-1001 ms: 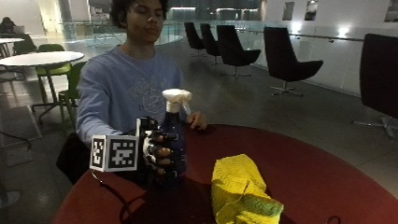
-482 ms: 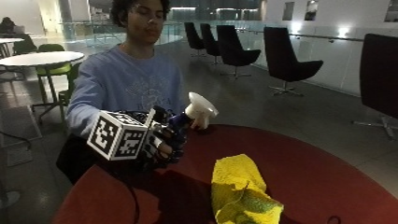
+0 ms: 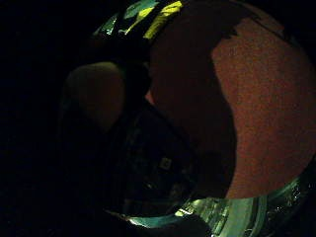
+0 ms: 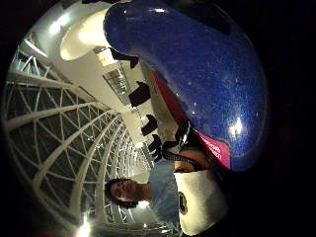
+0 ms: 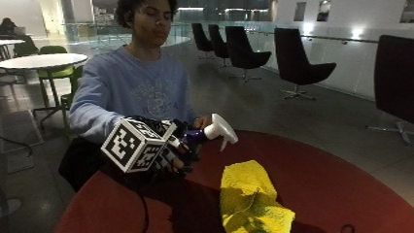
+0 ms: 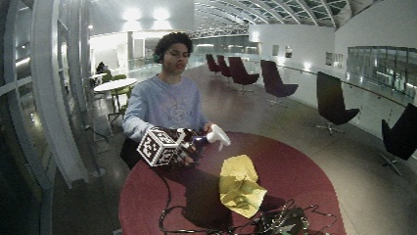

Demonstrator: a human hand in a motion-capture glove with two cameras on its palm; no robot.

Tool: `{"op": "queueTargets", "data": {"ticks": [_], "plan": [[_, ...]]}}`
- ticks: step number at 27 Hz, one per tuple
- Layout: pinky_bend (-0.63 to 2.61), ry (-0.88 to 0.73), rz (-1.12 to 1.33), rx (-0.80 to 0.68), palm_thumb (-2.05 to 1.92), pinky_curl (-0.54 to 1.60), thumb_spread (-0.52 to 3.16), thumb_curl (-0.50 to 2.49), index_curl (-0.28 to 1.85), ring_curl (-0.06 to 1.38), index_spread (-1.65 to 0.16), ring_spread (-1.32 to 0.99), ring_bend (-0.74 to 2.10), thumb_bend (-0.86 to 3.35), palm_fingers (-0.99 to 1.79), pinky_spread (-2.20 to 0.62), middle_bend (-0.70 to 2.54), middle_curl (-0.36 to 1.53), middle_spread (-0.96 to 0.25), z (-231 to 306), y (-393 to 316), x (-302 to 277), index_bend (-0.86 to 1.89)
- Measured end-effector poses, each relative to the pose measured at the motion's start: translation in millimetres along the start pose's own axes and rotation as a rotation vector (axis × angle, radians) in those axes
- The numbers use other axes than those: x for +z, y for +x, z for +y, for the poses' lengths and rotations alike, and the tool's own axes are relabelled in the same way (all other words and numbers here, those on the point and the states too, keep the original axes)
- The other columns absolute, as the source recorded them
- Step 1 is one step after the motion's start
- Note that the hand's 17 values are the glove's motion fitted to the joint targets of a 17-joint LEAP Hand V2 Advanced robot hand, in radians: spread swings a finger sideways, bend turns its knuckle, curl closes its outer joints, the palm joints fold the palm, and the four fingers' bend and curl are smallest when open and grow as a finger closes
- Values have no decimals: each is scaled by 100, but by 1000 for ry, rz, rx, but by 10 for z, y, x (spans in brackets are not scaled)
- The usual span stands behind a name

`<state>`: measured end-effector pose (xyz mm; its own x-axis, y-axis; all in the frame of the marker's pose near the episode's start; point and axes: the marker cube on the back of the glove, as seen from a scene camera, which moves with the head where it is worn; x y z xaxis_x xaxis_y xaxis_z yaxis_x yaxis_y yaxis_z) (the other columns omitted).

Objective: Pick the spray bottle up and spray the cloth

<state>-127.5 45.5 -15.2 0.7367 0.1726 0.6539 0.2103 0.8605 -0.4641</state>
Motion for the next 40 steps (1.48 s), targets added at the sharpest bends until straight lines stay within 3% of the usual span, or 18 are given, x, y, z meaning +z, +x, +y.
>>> {"op": "queueTargets", "data": {"ticks": [40], "plan": [[51, -107, -18, 32, 83, 36, 83, 61, 8, 38, -33, 7, 72, -3, 62, 29, 43, 44, 0, 35, 39, 168, 5]]}}
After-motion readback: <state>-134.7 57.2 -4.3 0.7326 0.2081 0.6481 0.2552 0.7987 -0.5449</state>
